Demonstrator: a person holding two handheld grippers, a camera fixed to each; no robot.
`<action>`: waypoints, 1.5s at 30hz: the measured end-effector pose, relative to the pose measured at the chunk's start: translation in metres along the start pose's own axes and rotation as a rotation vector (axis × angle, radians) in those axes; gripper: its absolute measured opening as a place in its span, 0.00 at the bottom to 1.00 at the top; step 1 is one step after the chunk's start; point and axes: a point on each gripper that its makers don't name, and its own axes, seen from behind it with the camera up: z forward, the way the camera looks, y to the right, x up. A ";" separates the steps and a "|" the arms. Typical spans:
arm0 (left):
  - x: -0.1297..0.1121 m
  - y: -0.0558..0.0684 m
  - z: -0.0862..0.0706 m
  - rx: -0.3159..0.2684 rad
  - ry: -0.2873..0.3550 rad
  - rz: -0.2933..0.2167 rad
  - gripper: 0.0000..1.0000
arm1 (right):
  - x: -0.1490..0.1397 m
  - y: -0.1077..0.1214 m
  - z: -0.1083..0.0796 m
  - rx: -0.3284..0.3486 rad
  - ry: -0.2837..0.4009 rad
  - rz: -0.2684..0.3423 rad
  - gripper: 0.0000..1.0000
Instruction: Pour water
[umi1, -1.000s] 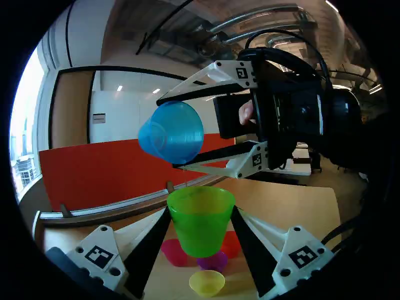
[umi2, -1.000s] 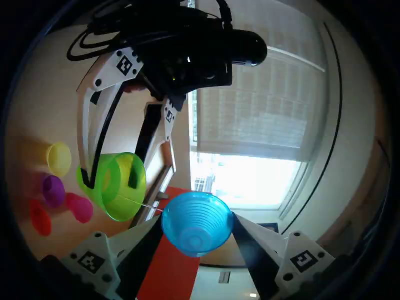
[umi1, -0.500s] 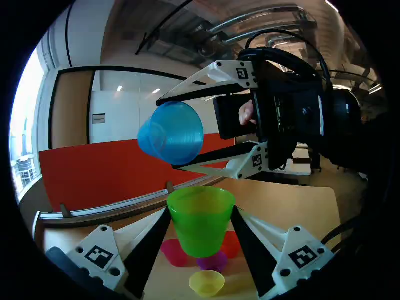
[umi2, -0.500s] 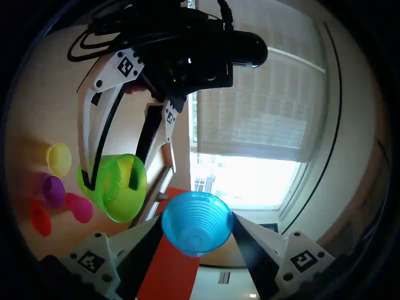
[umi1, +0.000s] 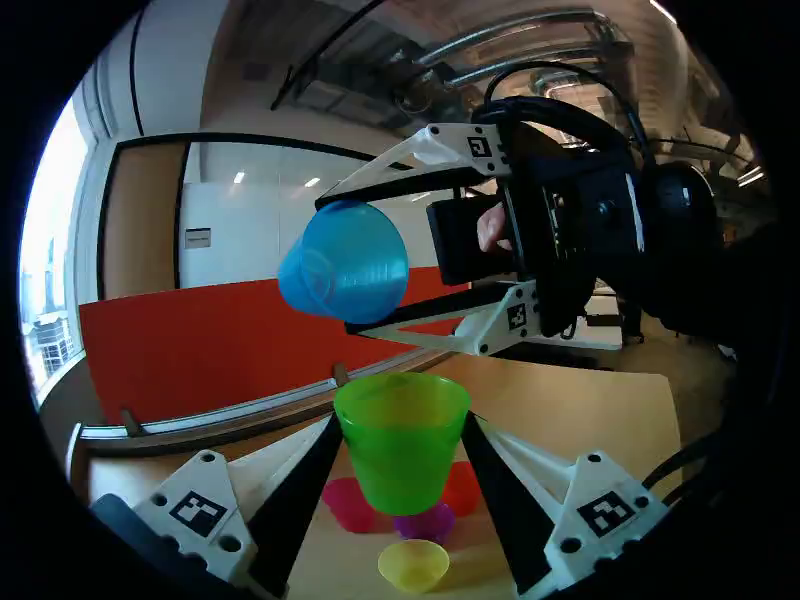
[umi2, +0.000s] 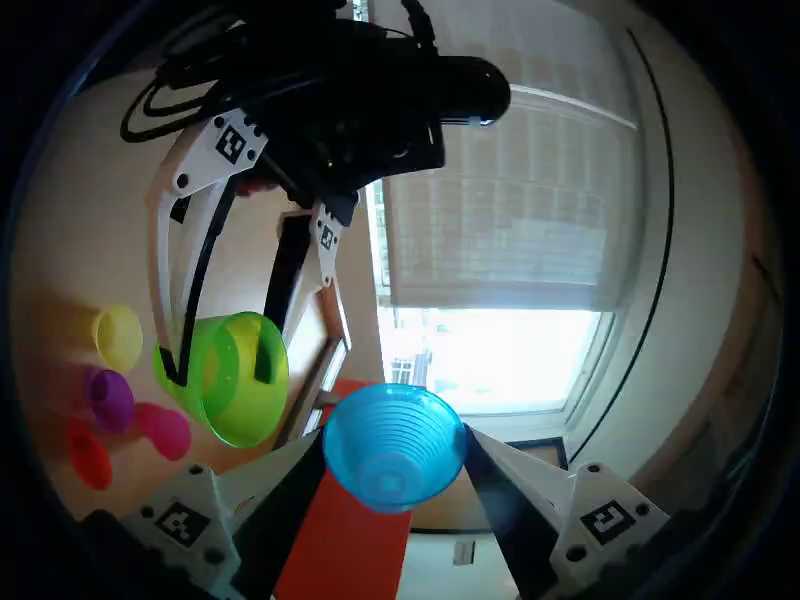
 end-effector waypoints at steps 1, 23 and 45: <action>0.000 0.000 0.000 0.000 0.000 0.000 0.85 | -0.001 0.000 0.000 0.001 0.003 0.021 0.94; -0.002 -0.001 -0.001 0.003 -0.004 0.004 0.85 | -0.020 -0.009 -0.003 0.026 0.034 0.425 0.94; -0.007 -0.001 -0.007 0.001 -0.027 0.029 0.85 | -0.043 -0.034 -0.008 0.062 -0.008 0.921 0.94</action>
